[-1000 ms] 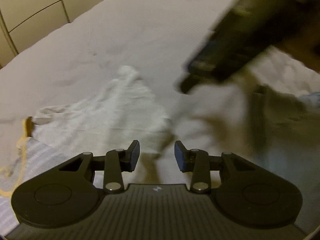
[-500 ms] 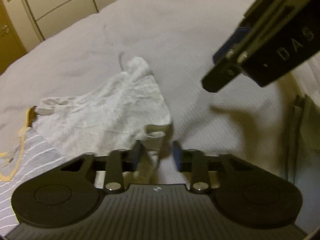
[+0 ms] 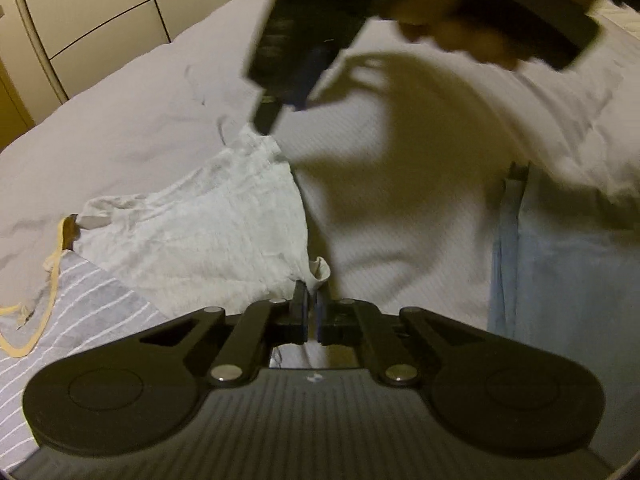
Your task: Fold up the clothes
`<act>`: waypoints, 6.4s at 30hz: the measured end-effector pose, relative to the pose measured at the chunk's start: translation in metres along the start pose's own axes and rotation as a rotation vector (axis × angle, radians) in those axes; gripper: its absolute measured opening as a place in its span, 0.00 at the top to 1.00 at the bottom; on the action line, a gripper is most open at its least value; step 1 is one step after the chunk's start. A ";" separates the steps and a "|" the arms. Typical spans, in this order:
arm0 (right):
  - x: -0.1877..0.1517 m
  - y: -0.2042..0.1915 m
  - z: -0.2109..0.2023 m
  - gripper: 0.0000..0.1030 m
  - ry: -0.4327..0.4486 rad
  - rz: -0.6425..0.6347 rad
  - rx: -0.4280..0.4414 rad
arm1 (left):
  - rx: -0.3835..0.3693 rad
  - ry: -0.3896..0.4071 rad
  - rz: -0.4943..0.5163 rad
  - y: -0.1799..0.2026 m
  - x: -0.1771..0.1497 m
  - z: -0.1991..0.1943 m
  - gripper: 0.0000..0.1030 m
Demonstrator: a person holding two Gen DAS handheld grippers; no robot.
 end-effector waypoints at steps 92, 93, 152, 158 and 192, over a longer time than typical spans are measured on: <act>-0.035 -0.091 0.057 0.77 -0.216 -0.216 0.106 | -0.199 -0.072 -0.812 -0.123 -0.060 0.024 0.99; -0.030 -0.089 0.050 0.77 -0.201 -0.207 0.105 | -0.200 -0.078 -0.802 -0.121 -0.062 0.024 0.99; -0.177 -0.292 -0.181 0.49 -0.038 0.017 0.066 | 0.275 -0.118 -0.596 -0.104 -0.230 -0.361 0.62; -0.220 -0.312 -0.197 0.48 -0.081 0.006 0.073 | 0.358 -0.205 -0.537 -0.090 -0.277 -0.404 0.48; -0.311 -0.368 -0.169 0.44 -0.204 0.303 -0.279 | -0.088 -0.263 -0.580 -0.257 -0.469 -0.314 0.72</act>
Point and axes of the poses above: each gripper's, at about its wrist camera, not at the fingertips, and z roughly the way its jaws point, y to its right, x to its top, the point moved 9 cm from there along z, roughly the way its jaws point, and after that the axes turned 5 degrees about -z, right-handed, at the moved point
